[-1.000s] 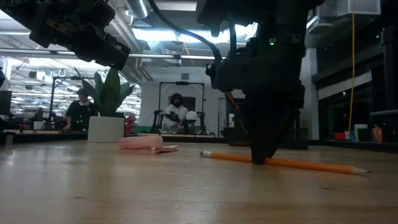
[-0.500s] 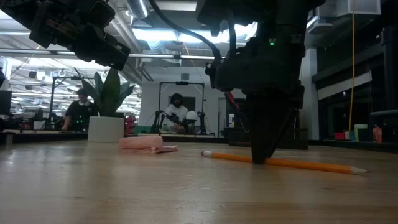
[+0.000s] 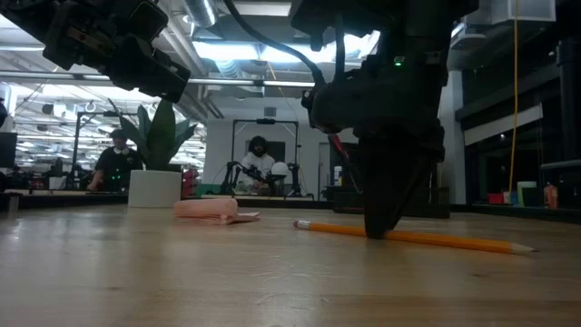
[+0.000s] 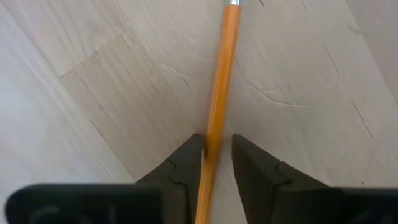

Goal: Pick and place office supplies into organizer
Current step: Put the pencil into the black desk organizer

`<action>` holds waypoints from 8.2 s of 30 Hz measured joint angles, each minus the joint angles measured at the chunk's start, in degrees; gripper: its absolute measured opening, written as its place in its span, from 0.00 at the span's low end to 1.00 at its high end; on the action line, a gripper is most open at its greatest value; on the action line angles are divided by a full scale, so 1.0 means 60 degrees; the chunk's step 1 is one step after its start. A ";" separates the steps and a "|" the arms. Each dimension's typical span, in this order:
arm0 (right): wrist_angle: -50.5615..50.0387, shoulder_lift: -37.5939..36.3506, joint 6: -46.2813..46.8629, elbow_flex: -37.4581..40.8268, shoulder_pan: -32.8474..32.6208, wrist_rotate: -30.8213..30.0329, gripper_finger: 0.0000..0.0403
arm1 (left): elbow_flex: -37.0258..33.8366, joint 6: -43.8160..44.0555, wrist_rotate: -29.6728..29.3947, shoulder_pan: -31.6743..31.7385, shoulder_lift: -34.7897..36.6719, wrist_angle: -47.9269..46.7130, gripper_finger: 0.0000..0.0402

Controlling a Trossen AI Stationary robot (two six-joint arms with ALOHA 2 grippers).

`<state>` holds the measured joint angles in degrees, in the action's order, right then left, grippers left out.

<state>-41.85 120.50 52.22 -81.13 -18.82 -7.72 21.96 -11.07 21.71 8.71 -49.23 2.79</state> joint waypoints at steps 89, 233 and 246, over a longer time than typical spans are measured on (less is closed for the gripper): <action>-0.0137 0.0032 -0.0639 -0.0177 0.0006 -0.0089 0.05 | 0.0004 -0.0029 -0.0001 0.0004 0.0000 0.0001 0.01; -0.1780 0.0019 -0.1251 -0.0945 0.1598 0.0822 0.56 | -0.0386 0.0222 -0.0211 0.0003 -0.0011 0.0219 0.01; -0.1658 0.0748 -0.1251 -0.1007 0.1430 0.0777 0.56 | -0.0390 0.0222 -0.0219 0.0004 -0.0011 0.0222 0.01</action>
<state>-51.80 124.99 44.71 -87.18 -10.24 -3.06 19.62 -9.74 20.40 8.73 -49.30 4.12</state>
